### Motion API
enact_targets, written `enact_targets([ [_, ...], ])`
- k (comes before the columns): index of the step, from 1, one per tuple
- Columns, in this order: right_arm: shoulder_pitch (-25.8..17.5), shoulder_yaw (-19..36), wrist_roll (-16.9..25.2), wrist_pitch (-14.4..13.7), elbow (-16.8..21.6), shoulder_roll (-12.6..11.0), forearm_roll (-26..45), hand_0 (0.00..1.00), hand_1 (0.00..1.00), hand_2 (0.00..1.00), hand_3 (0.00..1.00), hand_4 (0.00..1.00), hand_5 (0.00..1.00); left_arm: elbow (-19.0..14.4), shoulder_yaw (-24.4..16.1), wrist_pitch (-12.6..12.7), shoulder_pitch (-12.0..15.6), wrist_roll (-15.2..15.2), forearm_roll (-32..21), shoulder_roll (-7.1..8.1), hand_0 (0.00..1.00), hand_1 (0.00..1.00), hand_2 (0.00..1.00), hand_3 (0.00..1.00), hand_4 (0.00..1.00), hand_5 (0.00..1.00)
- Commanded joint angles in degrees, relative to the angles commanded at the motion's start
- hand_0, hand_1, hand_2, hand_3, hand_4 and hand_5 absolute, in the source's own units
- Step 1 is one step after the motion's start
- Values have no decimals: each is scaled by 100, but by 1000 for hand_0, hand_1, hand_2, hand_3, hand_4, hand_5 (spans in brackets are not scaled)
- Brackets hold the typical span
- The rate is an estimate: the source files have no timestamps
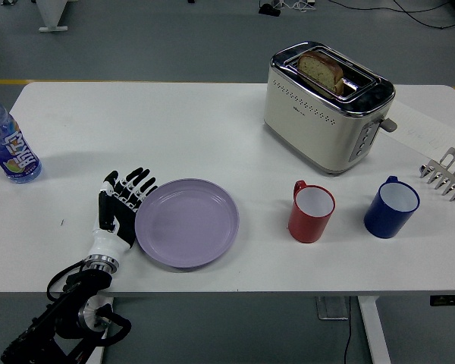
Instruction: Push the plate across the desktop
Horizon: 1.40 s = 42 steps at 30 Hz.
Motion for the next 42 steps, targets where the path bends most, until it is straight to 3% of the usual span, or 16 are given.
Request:
enact_targets([
  [25, -46, 42, -40, -17, 15, -12, -85, 550, 460, 565, 580, 311, 451, -97, 803, -9, -10, -16, -264, 0, 764, 759, 751, 612, 508, 998],
  [37, -12, 21, -19, -2, 5, -19, -62, 550, 460, 565, 580, 312, 451, -93, 721, -1, -57, -9, -262, 0, 763, 758, 750, 611, 507, 998],
  [42, -2, 15, -16, 3, 4, -19, -55, 549, 460, 565, 580, 312, 451, -120, 470, 23, -87, 10, -199, 0, 763, 758, 750, 611, 505, 998],
])
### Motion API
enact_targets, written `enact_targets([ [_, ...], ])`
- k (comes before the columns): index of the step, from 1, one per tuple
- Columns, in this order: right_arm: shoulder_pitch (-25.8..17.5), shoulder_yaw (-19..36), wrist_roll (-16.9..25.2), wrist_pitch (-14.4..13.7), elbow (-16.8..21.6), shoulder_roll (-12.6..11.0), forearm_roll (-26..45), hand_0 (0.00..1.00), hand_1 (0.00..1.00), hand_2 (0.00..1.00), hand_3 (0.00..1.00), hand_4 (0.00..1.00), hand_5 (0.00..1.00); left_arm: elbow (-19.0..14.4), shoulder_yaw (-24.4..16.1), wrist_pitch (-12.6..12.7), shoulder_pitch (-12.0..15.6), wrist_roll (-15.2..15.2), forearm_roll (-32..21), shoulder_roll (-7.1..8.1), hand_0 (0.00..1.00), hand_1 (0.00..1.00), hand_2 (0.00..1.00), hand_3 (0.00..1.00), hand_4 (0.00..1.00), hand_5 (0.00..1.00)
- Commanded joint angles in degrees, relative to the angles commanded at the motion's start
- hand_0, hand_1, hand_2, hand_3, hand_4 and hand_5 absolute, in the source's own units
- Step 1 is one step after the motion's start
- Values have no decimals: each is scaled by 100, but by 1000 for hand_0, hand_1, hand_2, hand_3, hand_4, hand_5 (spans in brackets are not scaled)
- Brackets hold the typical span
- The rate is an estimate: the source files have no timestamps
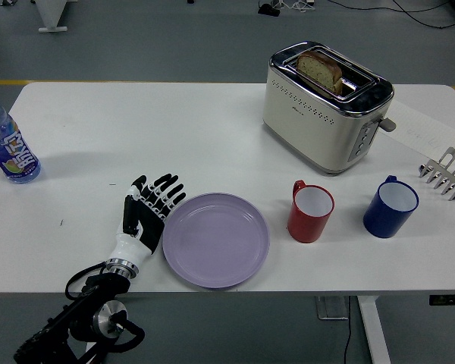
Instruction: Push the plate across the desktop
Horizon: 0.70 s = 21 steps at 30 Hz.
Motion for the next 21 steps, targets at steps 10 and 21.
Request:
enact_targets([
  [10, 15, -10, 11, 2, -2, 1, 29, 550, 460, 563, 580, 313, 450, -138, -699, 77, 63, 132, 229, 0, 762, 746, 730, 611, 505, 998],
  [21, 7, -24, 12, 0, 3, 8, 64, 550, 460, 563, 580, 313, 450, -780, -1683, -24, 480, 649, 908, 423, 765, 735, 706, 611, 506, 998],
])
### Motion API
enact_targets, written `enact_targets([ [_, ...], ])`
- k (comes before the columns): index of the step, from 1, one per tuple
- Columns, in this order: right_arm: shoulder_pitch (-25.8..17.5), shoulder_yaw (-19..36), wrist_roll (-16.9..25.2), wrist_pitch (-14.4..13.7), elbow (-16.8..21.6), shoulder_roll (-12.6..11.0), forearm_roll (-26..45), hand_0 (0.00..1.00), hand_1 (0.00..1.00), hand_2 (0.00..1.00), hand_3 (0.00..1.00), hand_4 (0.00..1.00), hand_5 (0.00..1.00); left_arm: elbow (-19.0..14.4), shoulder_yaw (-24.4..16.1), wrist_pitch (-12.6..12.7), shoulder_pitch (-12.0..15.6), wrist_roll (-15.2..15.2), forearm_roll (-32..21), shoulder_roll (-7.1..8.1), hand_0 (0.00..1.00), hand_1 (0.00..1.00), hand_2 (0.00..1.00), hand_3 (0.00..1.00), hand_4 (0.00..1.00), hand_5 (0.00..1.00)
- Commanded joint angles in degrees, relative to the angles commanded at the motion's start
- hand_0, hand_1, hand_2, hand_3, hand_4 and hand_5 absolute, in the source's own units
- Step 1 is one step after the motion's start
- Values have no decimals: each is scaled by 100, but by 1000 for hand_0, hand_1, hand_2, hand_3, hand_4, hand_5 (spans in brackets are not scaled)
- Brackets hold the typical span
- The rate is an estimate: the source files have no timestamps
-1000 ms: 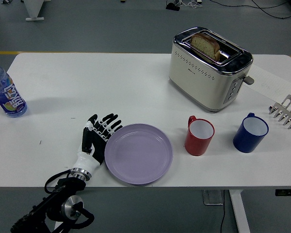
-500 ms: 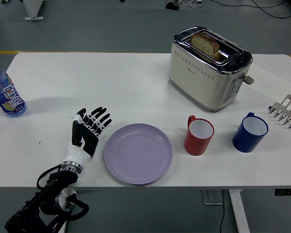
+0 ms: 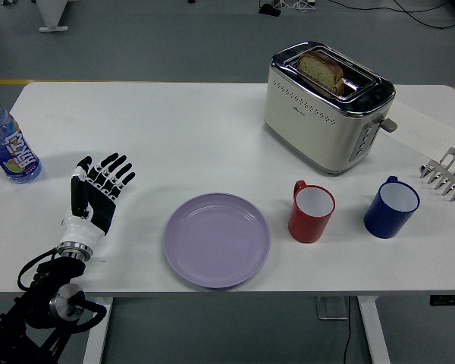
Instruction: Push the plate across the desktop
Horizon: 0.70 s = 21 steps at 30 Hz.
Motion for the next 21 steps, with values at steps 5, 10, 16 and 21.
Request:
enact_targets([
  [5, -5, 10, -15, -1, 7, 5, -23, 550, 460, 563, 580, 313, 450, -190, -441, 24, 176, 100, 368, 203, 763, 725, 700, 612, 507, 998],
  [10, -5, 12, -22, -2, 11, 13, -16, 549, 460, 562, 580, 313, 450, -319, -848, 26, 342, 166, 695, 466, 764, 717, 690, 615, 506, 998],
  [16, -5, -3, -22, -9, 19, 26, 36, 549, 461, 563, 580, 313, 450, -334, -1318, 74, 461, 274, 1167, 782, 769, 724, 698, 618, 510, 998],
  [21, -23, 2, -36, -17, 27, 31, 30, 549, 460, 564, 580, 312, 450, -288, -1516, 132, 523, 377, 1390, 870, 774, 737, 721, 623, 519, 998],
])
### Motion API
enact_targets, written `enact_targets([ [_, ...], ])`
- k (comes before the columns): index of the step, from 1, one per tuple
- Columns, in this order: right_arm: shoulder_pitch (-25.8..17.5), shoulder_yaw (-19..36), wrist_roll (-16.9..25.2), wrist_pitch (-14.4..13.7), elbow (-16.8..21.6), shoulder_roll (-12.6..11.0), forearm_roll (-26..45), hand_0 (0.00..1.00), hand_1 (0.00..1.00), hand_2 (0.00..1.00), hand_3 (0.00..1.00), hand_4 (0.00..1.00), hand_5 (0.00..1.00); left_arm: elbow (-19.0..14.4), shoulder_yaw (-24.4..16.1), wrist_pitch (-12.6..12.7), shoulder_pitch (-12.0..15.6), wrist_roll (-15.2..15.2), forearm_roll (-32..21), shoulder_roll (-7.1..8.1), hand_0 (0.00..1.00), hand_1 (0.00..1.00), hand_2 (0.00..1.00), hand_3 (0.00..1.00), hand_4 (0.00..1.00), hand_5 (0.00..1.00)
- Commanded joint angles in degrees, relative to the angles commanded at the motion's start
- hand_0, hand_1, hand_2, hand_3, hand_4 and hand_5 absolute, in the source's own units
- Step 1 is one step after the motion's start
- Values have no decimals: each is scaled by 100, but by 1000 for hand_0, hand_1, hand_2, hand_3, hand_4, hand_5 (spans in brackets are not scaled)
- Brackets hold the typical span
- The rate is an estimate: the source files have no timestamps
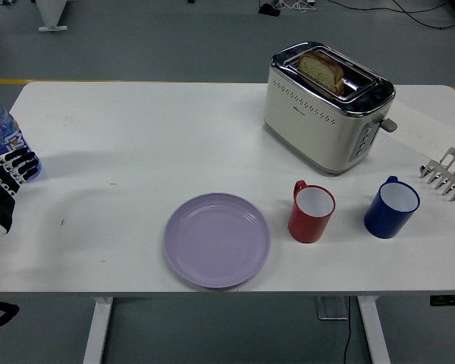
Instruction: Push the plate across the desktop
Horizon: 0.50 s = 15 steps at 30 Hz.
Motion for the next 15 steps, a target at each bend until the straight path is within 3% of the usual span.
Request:
enact_targets([
  [15, -65, -2, -33, -36, 21, 14, 10, 549, 461, 567, 580, 311, 450, -56, -105, -99, 74, 575, 179, -15, 774, 740, 715, 627, 525, 998],
])
